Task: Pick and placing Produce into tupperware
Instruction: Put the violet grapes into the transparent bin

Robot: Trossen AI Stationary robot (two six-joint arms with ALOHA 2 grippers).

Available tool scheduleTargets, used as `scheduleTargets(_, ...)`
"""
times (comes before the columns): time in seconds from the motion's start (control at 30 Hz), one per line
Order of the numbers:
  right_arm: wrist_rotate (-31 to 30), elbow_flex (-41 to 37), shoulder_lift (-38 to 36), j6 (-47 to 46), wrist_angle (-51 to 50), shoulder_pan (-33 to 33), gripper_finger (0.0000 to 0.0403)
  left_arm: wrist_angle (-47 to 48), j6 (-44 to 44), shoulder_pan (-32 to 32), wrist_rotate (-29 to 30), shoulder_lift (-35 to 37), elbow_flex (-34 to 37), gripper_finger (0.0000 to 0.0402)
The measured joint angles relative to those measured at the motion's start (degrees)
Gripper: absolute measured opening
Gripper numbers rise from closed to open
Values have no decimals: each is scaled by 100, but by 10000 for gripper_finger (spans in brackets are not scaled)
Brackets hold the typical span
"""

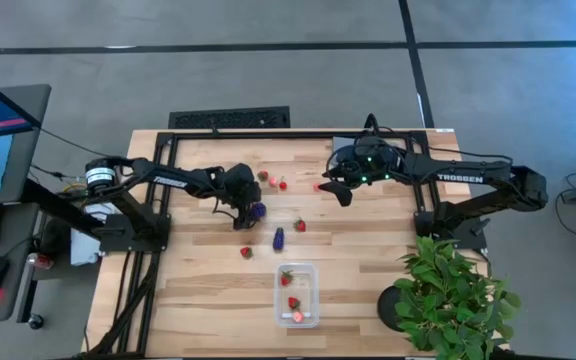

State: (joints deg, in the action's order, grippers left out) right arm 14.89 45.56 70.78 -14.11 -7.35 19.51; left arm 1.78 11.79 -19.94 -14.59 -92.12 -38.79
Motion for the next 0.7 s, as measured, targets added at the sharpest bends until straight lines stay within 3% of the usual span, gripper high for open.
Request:
scheduleTargets(0.37, -21, 0, 0, 0, 2, 0, 268, -1, 4, 0, 92, 2, 0, 248)
scheduleTargets(0.7, -23, 0, 0, 0, 2, 0, 268, 0, 2, 0, 89, 4, 0, 229)
